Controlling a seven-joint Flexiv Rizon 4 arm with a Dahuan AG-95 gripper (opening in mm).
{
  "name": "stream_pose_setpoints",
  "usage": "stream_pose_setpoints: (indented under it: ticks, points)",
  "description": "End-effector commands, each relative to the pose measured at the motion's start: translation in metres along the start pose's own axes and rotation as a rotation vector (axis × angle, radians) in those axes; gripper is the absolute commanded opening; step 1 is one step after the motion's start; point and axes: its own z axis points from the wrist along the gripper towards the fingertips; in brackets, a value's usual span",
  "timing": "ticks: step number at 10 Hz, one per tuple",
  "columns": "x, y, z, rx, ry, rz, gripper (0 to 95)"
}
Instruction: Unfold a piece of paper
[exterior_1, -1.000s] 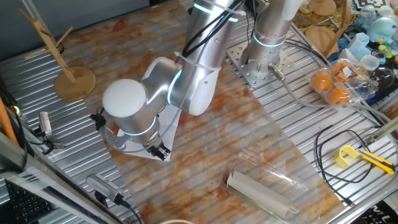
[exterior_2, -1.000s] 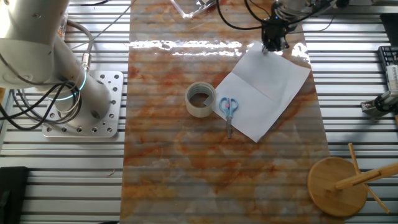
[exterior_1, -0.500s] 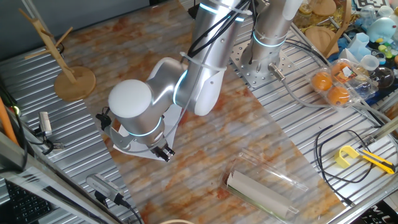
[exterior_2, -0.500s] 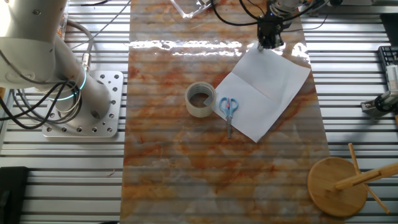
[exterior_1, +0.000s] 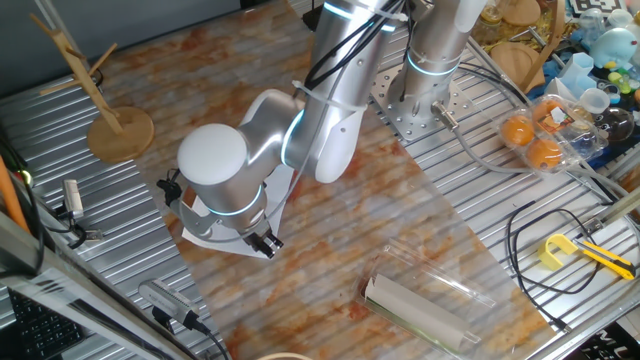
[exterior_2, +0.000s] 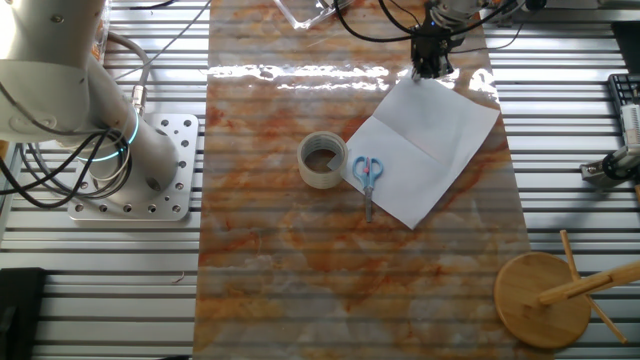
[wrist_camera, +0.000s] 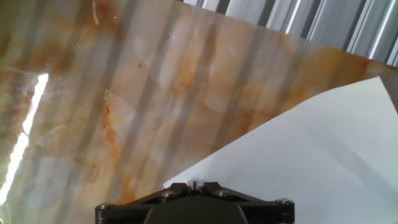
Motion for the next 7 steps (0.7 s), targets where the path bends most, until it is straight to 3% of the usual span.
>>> stream_pose_setpoints:
  ticks: [1, 7]
  points:
    - [-0.0005, 0.0017, 0.0000, -0.001, 0.000, 0.007, 0.0]
    - [-0.0010, 0.0039, 0.0025, -0.001, 0.000, 0.020, 0.0]
